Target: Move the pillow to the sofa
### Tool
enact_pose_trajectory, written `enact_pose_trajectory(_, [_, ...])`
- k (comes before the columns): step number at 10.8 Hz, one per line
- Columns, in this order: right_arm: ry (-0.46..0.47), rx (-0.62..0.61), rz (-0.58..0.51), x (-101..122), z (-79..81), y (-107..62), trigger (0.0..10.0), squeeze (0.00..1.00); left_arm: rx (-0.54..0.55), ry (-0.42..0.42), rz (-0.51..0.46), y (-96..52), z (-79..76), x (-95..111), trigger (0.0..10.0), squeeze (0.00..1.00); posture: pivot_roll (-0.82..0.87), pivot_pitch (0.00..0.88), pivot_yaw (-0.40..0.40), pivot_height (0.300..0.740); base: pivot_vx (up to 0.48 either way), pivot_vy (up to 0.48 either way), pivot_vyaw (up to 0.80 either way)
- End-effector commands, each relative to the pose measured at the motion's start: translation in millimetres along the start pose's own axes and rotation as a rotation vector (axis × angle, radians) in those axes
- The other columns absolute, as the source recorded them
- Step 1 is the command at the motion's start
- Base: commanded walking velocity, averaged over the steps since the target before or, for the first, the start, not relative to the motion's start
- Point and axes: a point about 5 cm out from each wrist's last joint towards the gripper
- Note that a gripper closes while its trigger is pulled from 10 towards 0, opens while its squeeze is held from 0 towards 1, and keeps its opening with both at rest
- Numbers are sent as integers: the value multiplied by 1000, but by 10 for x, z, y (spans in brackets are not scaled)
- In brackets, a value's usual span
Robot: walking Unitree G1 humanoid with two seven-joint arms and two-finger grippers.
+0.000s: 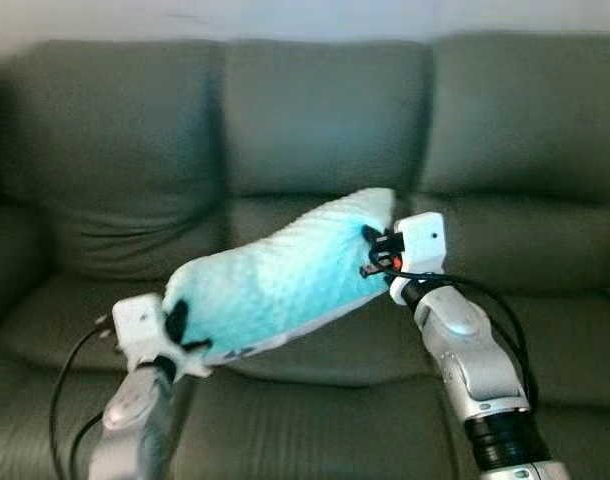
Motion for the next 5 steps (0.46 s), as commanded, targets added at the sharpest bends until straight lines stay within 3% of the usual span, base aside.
enact_pose_trajectory(1, [5,-8,12,-33,-39,-11,10000,0,10,21,17,13,26,-60,10000,0,-254,6,39,740,0,0,0])
enact_pose_trajectory(3, [113,-30,142,-347,-23,6,10000,0,36,118,164,-14,276,-404,10000,0,-237,6,40,740,0,0,0])
enact_pose_trajectory(5, [162,-100,226,-564,-114,-4,10000,0,14,182,263,-72,413,-652,10000,0,-233,13,42,740,0,0,0])
Point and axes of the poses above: a point about 5 cm out from each wrist's last joint towards the gripper, its own y axis pointing out of the wrist towards the gripper, its own x axis along the axis of the wrist's last joint, z = x × y, and after that the axes turned 7 degrees about -y, right-handed
